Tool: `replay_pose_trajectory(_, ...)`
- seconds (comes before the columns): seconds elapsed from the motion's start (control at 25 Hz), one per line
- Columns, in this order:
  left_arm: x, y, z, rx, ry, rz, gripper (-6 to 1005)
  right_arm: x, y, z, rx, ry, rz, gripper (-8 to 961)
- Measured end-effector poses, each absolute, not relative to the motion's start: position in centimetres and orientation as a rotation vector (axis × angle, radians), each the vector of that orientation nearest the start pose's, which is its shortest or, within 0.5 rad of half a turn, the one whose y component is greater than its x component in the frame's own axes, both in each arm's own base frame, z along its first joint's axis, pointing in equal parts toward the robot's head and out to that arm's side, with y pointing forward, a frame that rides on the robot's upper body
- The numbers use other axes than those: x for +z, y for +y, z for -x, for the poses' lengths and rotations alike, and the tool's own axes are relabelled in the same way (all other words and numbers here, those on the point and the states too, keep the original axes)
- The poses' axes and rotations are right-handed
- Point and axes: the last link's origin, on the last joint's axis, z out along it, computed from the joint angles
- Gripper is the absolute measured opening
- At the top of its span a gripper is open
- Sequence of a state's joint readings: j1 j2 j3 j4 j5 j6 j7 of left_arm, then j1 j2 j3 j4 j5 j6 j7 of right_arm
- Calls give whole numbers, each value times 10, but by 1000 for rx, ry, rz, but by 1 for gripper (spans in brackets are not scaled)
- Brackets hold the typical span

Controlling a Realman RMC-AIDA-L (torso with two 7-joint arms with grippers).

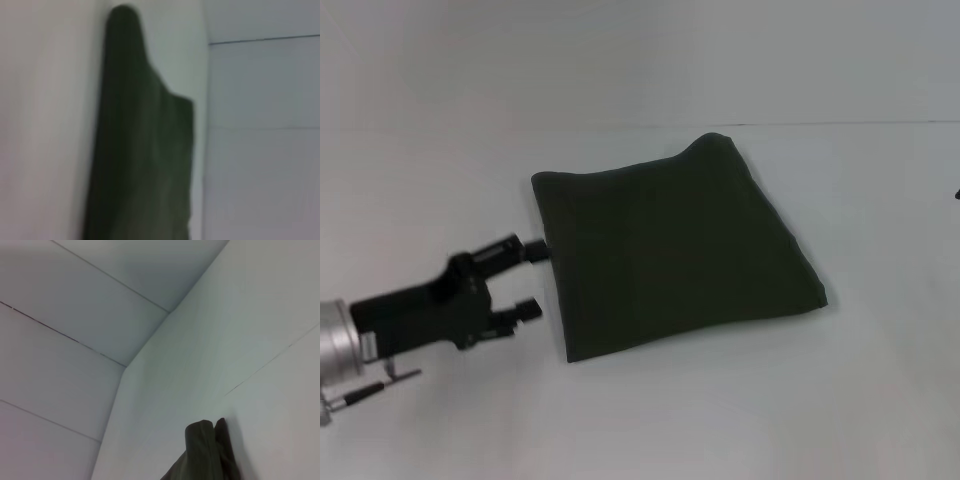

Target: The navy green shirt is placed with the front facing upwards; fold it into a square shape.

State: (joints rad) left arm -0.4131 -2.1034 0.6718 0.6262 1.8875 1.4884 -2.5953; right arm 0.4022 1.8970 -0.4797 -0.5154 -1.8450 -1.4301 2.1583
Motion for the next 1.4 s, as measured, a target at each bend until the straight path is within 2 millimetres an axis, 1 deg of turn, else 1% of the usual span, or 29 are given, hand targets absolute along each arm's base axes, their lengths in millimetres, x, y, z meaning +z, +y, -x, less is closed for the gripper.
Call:
replay_pose_trajectory(0.12,-18,307,294,966,2407,-1765,932,94,324,-353,1064,1752,1838,855)
replay_pose_trajectory(0.24,-29,309,296,913,2473,-1729,930,93,324,-353,1060,1753,1840,855)
replay_pose_trajectory(0.48,-37,310,296,880,2537,-1673,930,94,323,-354,1047,1733,1853,855)
replay_pose_trajectory(0.64,-44,311,295,847,2560,-1675,930,97,325,-353,1040,1717,1864,855)
replay_pose_trajectory(0.8,-48,314,292,820,2559,-1733,930,98,328,-351,1041,1711,1869,855)
replay_pose_trajectory(1.16,-50,311,299,826,2600,-1690,929,99,329,-351,1049,1712,1864,854)
replay_pose_trajectory(1.4,-53,311,298,813,2604,-1689,929,99,329,-351,1050,1712,1864,854)
